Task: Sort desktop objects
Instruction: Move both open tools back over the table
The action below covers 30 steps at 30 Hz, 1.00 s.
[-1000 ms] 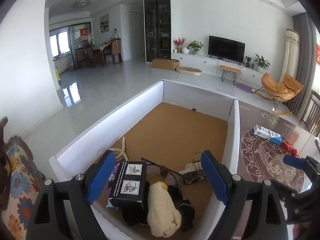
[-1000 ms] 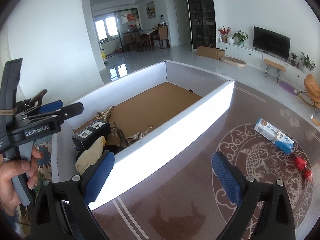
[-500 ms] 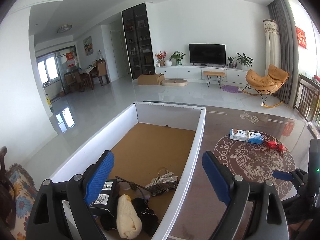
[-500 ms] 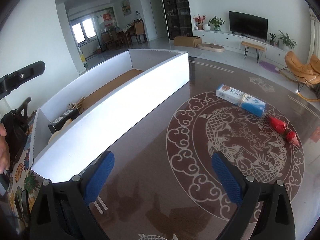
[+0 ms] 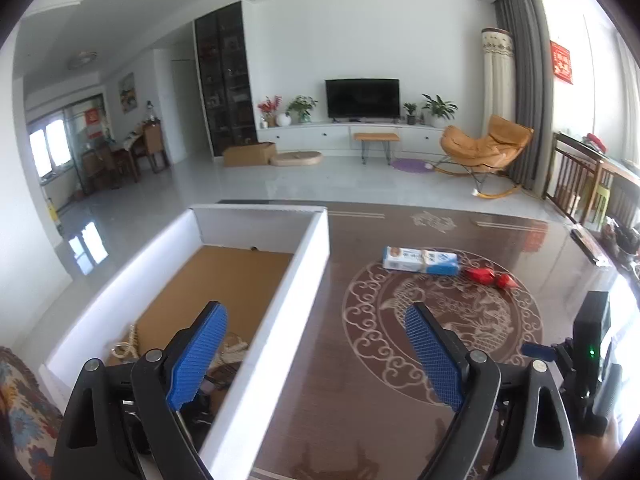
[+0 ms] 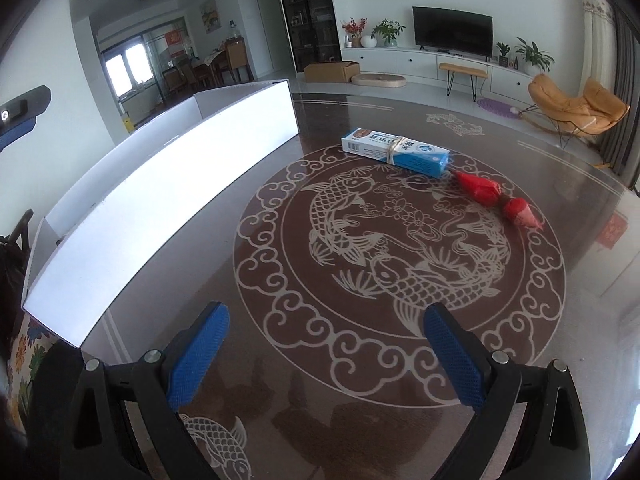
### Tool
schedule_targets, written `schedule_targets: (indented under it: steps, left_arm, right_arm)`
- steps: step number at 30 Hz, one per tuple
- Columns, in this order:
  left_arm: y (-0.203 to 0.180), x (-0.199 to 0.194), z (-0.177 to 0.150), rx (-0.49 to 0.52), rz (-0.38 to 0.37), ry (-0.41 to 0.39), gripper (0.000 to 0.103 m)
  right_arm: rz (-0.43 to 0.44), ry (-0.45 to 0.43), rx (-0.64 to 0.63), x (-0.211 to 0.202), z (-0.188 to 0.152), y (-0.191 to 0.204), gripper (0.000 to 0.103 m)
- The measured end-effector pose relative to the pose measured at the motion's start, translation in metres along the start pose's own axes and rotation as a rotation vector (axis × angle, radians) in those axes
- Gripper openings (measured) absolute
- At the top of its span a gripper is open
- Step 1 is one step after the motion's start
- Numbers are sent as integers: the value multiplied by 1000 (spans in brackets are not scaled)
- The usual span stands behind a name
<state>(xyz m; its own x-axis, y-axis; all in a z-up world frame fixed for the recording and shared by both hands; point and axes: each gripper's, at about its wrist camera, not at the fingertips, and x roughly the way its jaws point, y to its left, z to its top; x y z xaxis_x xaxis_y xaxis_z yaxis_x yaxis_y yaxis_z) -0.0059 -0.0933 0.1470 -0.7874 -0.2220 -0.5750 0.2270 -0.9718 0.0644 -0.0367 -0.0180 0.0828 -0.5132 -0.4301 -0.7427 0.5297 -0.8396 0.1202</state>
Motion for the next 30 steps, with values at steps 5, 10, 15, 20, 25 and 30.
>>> schedule_targets:
  steps: [5, 10, 15, 20, 25, 30]
  left_arm:
    - [-45, 54, -46, 47, -128, 168, 103]
    - [-71, 107, -92, 109, -142, 302, 103]
    - [-74, 132, -103, 111, -141, 340, 103]
    - [-71, 144, -105, 53, -152, 348, 103]
    - [-76, 144, -108, 62, -150, 337, 103]
    - [-80, 142, -108, 77, -157, 324, 103]
  right_arm:
    - [-108, 54, 29, 4, -32, -48, 98]
    - [-161, 83, 98, 2, -52, -90, 98]
    - [-172, 63, 115, -4, -55, -99, 100]
    - [-225, 96, 73, 3, -54, -90, 103]
    - [-224, 97, 77, 3, -54, -90, 103]
    - [-224, 97, 77, 3, -54, -90, 103]
